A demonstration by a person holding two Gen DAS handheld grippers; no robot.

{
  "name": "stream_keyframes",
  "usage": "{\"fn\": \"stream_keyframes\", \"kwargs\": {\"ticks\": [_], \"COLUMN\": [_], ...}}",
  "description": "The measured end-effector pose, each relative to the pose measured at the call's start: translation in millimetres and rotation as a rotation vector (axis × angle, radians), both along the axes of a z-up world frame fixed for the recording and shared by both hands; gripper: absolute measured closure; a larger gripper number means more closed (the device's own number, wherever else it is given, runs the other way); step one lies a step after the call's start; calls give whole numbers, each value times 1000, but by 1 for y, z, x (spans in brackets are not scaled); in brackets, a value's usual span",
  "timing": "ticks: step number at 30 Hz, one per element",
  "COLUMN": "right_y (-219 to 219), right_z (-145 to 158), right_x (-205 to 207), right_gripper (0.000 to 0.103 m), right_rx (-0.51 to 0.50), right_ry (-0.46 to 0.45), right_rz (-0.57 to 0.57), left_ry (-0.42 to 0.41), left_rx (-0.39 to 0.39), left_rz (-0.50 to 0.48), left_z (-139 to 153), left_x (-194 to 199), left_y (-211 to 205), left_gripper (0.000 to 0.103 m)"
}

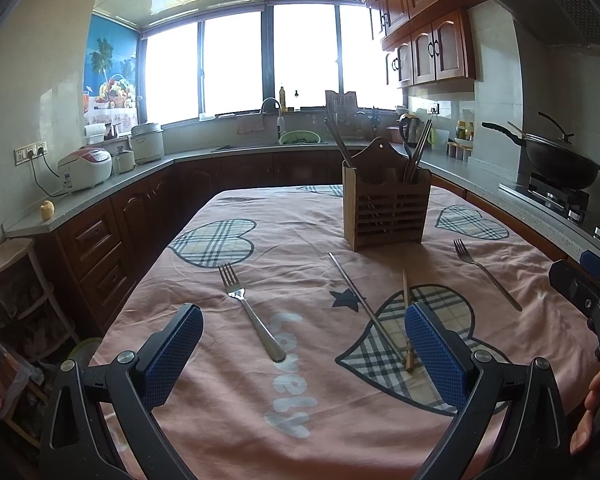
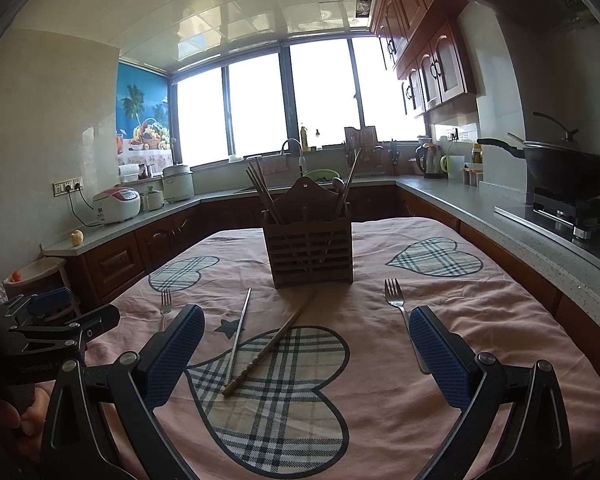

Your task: Organize utensils

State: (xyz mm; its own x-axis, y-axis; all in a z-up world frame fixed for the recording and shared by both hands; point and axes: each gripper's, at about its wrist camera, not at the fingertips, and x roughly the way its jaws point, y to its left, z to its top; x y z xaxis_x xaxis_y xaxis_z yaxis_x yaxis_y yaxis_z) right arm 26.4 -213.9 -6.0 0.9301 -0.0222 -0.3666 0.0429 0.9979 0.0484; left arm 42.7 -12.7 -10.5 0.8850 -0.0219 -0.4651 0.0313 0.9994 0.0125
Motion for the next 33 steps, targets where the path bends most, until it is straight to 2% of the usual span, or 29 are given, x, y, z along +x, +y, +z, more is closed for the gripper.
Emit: {"fn": "stream_keyframes", "kwargs": {"ticks": [33], "right_y": [-1], "right_z": [1], "right_x": [3], "right_gripper": [0], "right_rx": [15], "right_ry": [-11], "right_rz": [13], "left_ry": [2], "left_rx": [3], "left_rz": [-8], "left_z": [4], "left_x": [4], "left_y": [-8], "left_gripper": [1]}}
